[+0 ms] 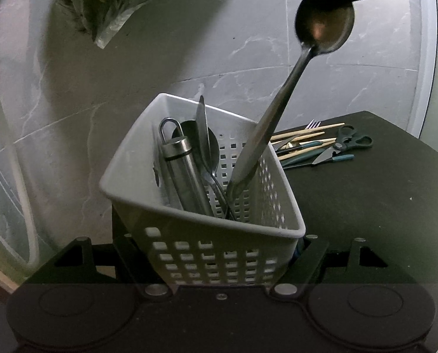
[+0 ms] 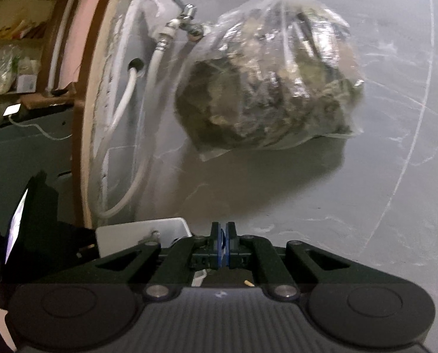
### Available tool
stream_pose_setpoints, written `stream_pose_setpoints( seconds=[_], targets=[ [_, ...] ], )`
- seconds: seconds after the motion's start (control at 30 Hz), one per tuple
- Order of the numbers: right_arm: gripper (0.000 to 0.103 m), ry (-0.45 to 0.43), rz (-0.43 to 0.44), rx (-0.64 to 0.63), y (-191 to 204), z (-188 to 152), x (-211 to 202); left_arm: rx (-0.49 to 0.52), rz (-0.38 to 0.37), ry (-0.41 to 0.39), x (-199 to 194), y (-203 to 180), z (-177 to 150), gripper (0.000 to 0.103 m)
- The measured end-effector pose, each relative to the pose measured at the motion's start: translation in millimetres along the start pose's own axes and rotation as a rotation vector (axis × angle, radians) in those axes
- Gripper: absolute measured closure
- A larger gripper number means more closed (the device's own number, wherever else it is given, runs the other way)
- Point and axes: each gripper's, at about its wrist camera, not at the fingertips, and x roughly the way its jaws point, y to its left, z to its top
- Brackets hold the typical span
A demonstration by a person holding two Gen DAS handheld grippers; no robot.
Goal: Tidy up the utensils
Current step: 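Lower the spoon into the caddy and open the right gripper while the left gripper holds the caddy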
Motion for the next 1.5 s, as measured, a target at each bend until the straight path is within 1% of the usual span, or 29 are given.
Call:
stream_pose_setpoints(
  seconds=[0.23, 0.37, 0.57, 0.7, 0.8, 0.9, 1.17, 1.3, 1.5],
  targets=[
    [0.100, 0.038, 0.061, -0.048, 13, -2, 17, 0.002, -0.003, -0.004, 1, 0, 0, 0.025],
    [0.100, 0.054, 0.074, -0.078, 23, -7, 24, 0.002, -0.003, -0.003, 1, 1, 0, 0.025],
    [0.100, 0.079, 0.097, -0.089, 34, -11, 33, -0.002, 0.001, -0.004, 0, 1, 0, 0.025],
    [0.100, 0.079, 0.095, -0.130, 43, -14, 37, -0.005, 0.008, -0.011, 0, 0, 0, 0.025],
    [0.100, 0.058, 0.089, -0.164, 51, -19, 37, 0.003, 0.008, -0.014, -2, 0, -2, 0.025],
    [0.100, 0.035, 0.089, -0.176, 55, -27, 35, 0.017, 0.004, 0.000, -3, -1, -1, 0.025],
    [0.100, -0.035, 0.144, -0.050, 41, -46, 39, 0.015, 0.005, 0.009, -6, -2, 1, 0.025],
    [0.100, -0.056, 0.184, -0.006, 30, -50, 45, 0.007, 0.016, 0.018, -6, -4, 3, 0.025],
    [0.098, -0.073, 0.243, 0.116, 9, -53, 53, -0.003, 0.046, 0.024, -4, -12, 5, 0.025]
  ],
)
